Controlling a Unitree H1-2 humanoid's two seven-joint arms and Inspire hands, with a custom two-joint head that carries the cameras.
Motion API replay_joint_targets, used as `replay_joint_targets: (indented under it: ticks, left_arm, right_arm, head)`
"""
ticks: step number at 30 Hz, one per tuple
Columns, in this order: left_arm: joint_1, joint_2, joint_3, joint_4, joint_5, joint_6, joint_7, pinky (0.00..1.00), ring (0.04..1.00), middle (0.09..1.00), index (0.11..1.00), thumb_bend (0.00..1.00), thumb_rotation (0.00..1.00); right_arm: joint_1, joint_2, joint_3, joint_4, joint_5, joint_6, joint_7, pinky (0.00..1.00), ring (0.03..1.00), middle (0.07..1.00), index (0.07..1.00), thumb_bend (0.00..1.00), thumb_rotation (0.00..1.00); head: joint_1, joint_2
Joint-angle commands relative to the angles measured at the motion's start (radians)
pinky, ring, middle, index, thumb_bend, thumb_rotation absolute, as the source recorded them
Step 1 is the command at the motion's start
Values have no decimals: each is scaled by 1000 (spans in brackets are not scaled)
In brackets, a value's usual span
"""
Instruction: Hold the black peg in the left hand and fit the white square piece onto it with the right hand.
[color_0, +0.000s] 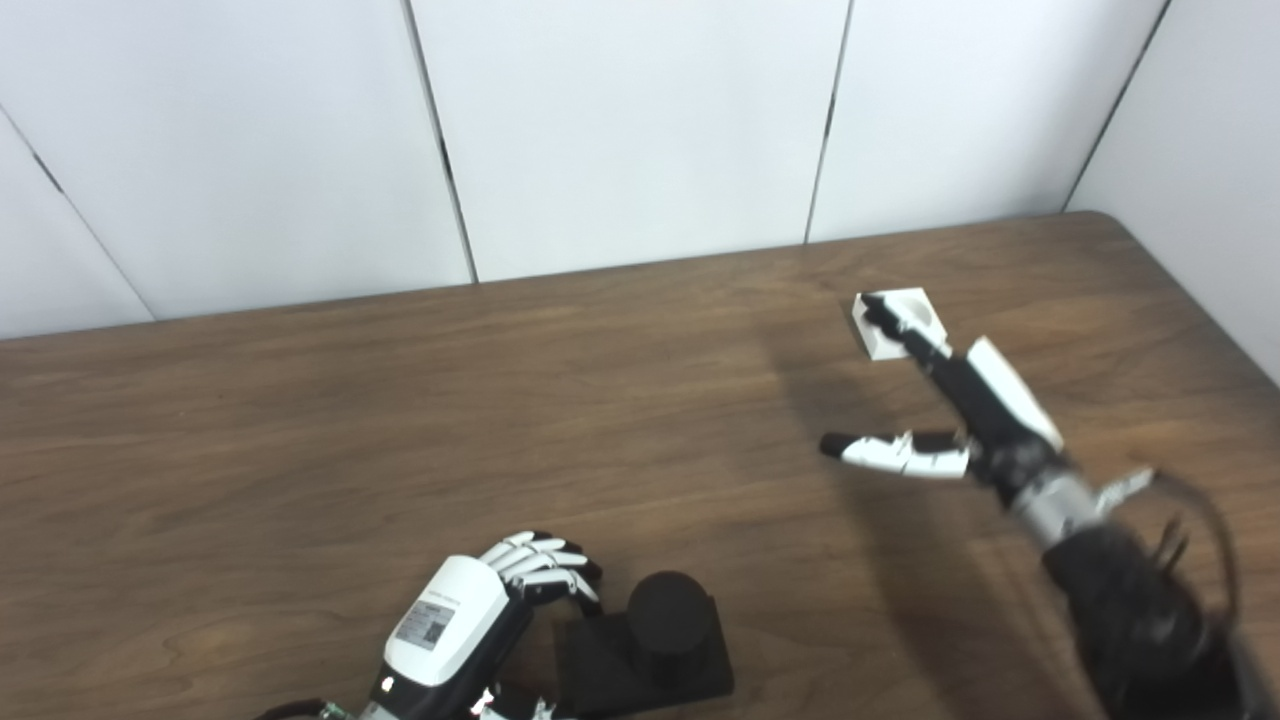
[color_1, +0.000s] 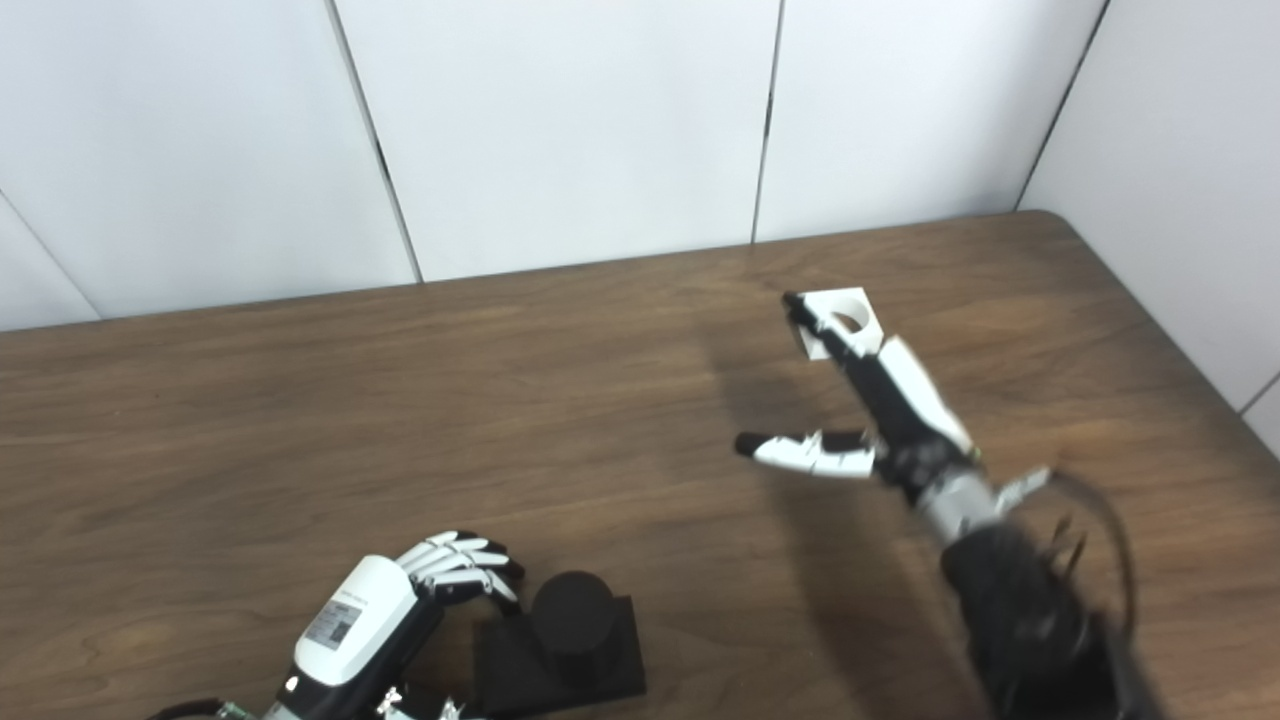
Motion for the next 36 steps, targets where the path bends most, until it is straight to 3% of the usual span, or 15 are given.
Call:
replay_joint_targets:
  ticks: [1, 7, 12, 17, 27, 36]
  left_arm:
    - [10, 35, 14, 59, 57, 42, -26, 831, 803, 745, 485, 520, 46]
    - [17, 40, 22, 49, 63, 42, -31, 818, 797, 743, 485, 520, 46]
    - [24, 49, 34, 36, 44, 40, -39, 806, 797, 742, 485, 520, 45]
    - [29, 55, 46, 33, 27, 41, -51, 815, 800, 746, 486, 519, 45]
    - [42, 58, 62, 34, 13, 33, -54, 818, 802, 752, 486, 519, 45]
    - [53, 59, 72, 27, 2, 33, -60, 826, 807, 758, 486, 519, 46]
  right_arm:
    - [-77, -27, -29, -14, -80, 2, 74, 930, 996, 977, 960, 849, 198]
    - [-215, -79, -44, 101, -248, 2, 236, 927, 1000, 1000, 953, 924, 183]
    - [-309, -104, -15, 231, -283, 2, 271, 942, 1000, 1000, 941, 926, 180]
    - [-388, -110, 33, 394, -281, -11, 234, 950, 1000, 998, 918, 911, 201]
    - [-511, -125, 128, 691, -309, -116, 49, 996, 1000, 998, 874, 937, 207]
    - [-574, -148, 236, 797, -347, -120, 49, 1000, 1000, 996, 871, 934, 203]
  head:
    - [-6, 1]
    - [-43, 3]
    - [-89, 1]
    - [-113, -1]
    - [-134, -7]
    - [-131, -5]
